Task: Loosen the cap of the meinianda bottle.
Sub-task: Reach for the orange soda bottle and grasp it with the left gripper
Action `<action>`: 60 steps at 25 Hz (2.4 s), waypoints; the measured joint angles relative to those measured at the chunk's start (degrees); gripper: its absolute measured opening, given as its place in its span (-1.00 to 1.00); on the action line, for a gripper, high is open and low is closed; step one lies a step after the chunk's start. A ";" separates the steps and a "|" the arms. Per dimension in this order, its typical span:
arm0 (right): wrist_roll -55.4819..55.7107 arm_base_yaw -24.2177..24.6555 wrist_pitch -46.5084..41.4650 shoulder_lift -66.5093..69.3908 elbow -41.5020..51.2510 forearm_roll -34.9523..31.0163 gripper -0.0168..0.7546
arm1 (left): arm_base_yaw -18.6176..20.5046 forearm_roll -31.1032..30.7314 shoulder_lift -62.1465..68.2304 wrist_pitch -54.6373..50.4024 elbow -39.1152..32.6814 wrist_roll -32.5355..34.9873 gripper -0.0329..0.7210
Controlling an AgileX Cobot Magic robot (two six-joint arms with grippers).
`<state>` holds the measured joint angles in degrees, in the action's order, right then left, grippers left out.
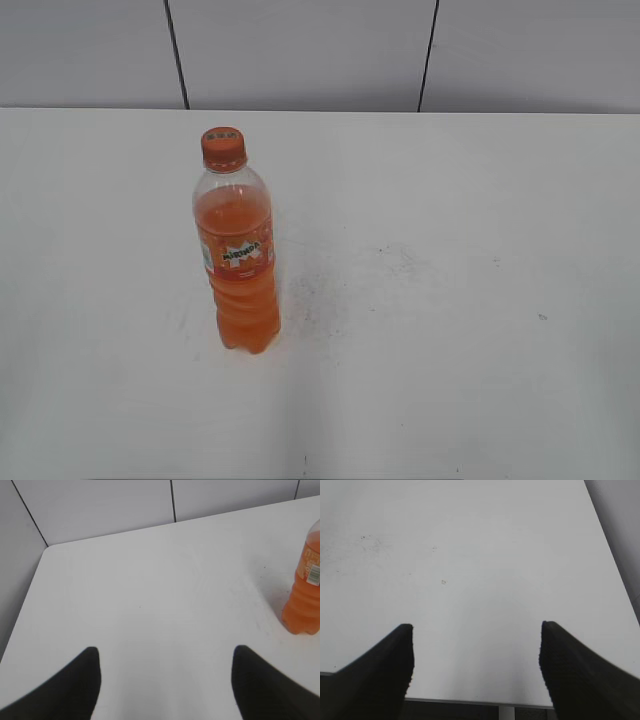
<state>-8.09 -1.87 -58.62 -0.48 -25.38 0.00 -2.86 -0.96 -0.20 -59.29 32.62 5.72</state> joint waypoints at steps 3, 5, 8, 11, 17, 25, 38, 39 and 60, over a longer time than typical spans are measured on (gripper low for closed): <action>0.00 0.00 0.00 0.00 0.00 0.00 0.57 | 0.00 0.00 0.00 0.00 0.00 0.00 0.41; 0.00 0.00 0.00 0.00 0.00 0.00 0.57 | 0.00 0.00 0.00 0.00 0.00 0.00 0.41; 0.00 0.00 0.00 0.00 0.00 0.00 0.57 | 0.00 0.00 0.00 0.00 0.00 0.00 0.41; 0.00 0.00 0.00 0.00 0.00 0.00 0.57 | 0.00 0.00 0.00 0.00 0.00 0.00 0.41; 0.00 0.00 0.04 0.00 0.00 0.00 0.57 | 0.00 0.00 0.00 0.00 0.00 0.00 0.41; 0.00 0.00 0.11 0.00 0.00 0.00 0.57 | 0.00 0.00 0.00 0.00 0.00 0.00 0.41; 0.00 0.00 0.18 0.00 0.00 0.00 0.57 | 0.00 -3.11 0.00 0.05 0.00 0.00 0.41; 0.00 0.00 0.20 0.00 0.00 0.00 0.57 | 0.00 -3.28 0.00 0.10 0.00 0.00 0.41; 0.08 0.00 0.24 0.00 0.00 0.00 0.57 | 0.00 -37.04 27.66 30.71 0.78 -31.68 0.41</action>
<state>-8.01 -1.87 -58.38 -0.48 -25.38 0.00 -2.86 -38.00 27.46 -28.58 33.40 -25.96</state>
